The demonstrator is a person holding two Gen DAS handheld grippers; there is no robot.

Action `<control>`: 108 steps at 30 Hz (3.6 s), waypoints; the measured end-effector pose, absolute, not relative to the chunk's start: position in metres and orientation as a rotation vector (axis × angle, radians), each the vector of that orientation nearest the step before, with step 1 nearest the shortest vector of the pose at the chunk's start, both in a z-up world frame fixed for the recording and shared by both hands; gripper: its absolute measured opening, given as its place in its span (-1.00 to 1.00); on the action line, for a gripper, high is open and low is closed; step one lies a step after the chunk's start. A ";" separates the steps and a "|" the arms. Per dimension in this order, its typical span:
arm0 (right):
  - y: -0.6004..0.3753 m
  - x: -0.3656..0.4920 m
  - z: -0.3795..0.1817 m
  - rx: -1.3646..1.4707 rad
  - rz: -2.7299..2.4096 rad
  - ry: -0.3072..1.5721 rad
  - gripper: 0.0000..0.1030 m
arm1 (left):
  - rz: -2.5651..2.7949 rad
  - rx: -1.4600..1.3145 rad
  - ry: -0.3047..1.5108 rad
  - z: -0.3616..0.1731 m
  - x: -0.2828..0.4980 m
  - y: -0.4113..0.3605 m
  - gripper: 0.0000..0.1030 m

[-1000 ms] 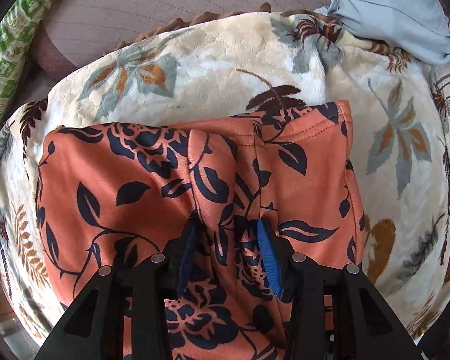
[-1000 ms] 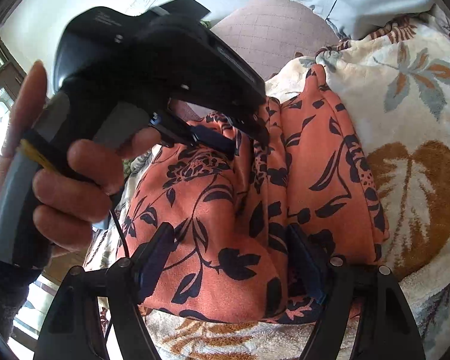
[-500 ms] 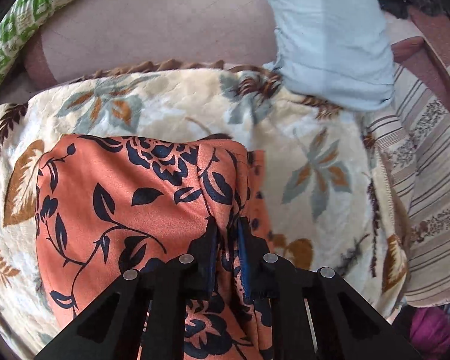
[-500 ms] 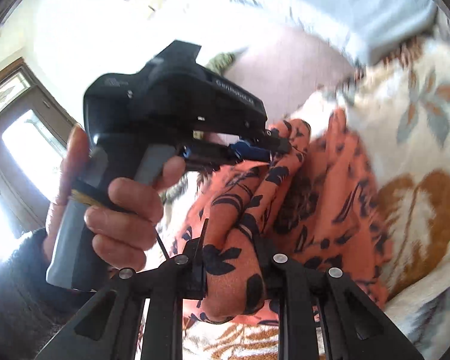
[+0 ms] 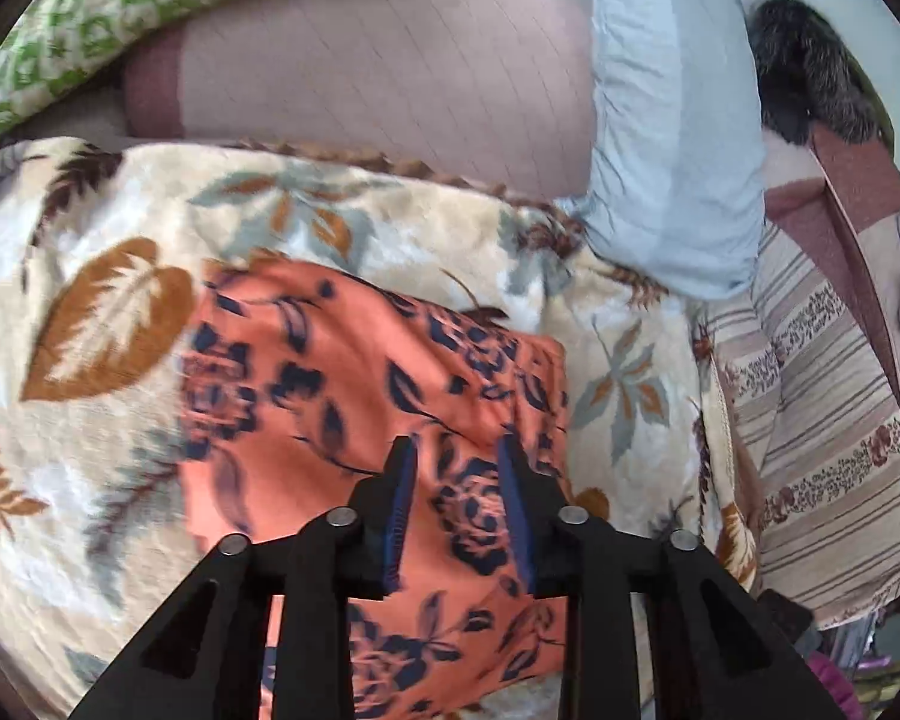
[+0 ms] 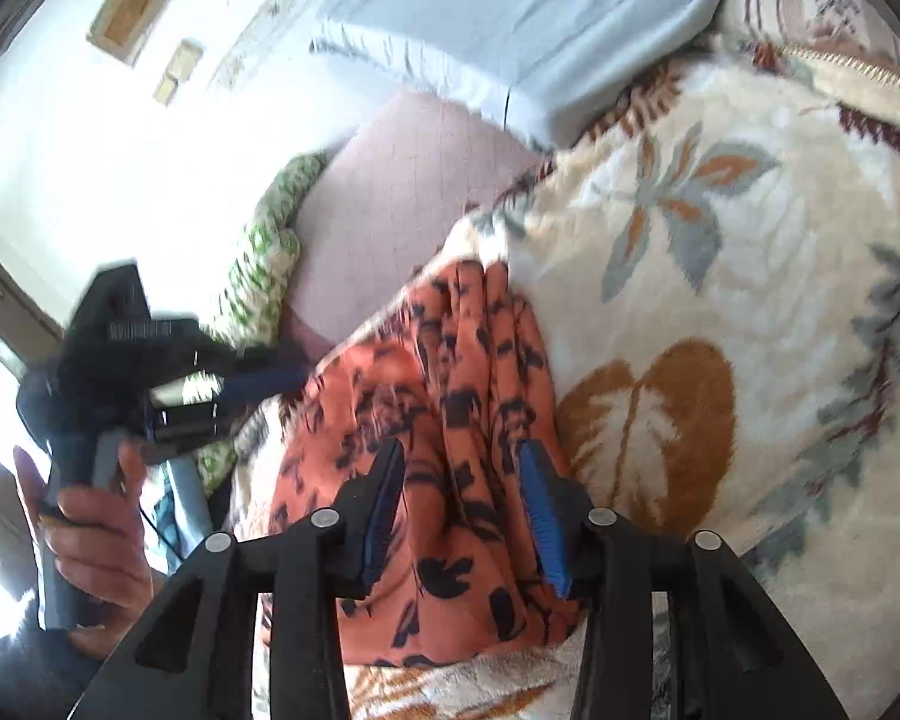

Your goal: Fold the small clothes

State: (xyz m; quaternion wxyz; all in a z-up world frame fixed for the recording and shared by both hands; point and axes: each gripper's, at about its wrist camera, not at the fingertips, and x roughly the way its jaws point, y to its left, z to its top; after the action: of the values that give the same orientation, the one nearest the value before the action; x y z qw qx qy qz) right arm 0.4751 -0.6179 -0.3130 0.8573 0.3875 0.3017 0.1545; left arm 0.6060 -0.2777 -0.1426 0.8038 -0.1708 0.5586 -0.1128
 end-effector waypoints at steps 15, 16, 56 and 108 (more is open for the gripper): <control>-0.537 0.627 -0.328 0.378 0.356 0.930 -0.70 | -0.159 -0.312 1.243 -0.217 0.616 -0.230 -0.27; -0.539 0.632 -0.343 0.355 0.322 0.968 -0.67 | -0.154 -0.295 1.263 -0.233 0.622 -0.240 -0.23; -0.538 0.566 -0.342 0.311 0.391 0.999 -0.74 | -0.204 -0.416 1.268 -0.253 0.502 -0.238 0.09; -0.509 0.531 -0.320 0.615 0.560 0.985 -0.16 | -0.347 -0.659 1.208 -0.211 0.517 -0.174 -0.15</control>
State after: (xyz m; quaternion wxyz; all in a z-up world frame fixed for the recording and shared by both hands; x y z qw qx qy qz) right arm 0.5314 -0.5095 -0.3195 0.7994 0.2866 0.4591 0.2609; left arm 0.5169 -0.1745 -0.2113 0.7588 -0.3025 0.5544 -0.1592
